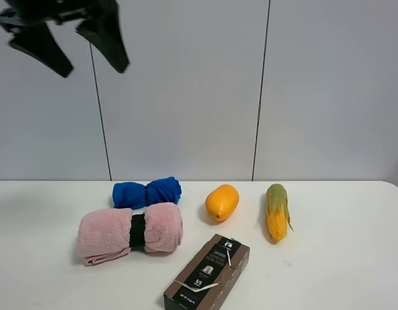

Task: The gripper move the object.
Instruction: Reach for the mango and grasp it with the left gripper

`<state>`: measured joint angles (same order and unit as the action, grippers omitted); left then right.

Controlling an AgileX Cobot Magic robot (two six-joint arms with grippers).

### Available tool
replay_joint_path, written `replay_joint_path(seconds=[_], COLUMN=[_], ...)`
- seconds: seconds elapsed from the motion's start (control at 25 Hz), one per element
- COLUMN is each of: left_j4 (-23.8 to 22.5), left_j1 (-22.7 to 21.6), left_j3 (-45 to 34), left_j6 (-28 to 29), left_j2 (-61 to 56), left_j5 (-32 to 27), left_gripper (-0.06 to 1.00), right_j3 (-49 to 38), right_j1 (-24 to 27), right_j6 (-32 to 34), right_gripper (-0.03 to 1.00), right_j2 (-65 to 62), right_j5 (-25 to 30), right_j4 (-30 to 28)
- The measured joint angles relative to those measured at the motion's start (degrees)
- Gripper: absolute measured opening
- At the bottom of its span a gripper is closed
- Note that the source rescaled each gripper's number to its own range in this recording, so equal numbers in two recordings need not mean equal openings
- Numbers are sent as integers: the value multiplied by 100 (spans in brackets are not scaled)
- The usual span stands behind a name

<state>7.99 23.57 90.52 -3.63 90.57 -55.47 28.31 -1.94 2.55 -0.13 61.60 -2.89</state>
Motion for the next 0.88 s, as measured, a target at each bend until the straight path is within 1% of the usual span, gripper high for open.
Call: replay_joint_path(seconds=[0.12,0.2,0.36,0.52,0.64,0.8,0.88], left_j4=[-84,-94,-88,56,62,62,62], left_j1=[549,817,1188,1249,1249,1249,1242], left_j3=[538,940,1743,2484,2899,3285,3359], left_j6=[44,44,44,51,182,309,438], left_j2=[709,1212,2164,3045,3579,4183,4407], left_j5=[0,6,-1,3,10,46,124], left_gripper=[100,100,100,100,100,100,100], right_j3=[0,0,0,0,0,0,0], right_j1=[0,0,0,0,0,0,0], right_j6=[0,0,0,0,0,0,0], right_gripper=[100,100,100,100,100,100,100], right_j2=[0,0,0,0,0,0,0], right_j5=[0,0,0,0,0,0,0], right_j4=[0,0,0,0,0,0,0])
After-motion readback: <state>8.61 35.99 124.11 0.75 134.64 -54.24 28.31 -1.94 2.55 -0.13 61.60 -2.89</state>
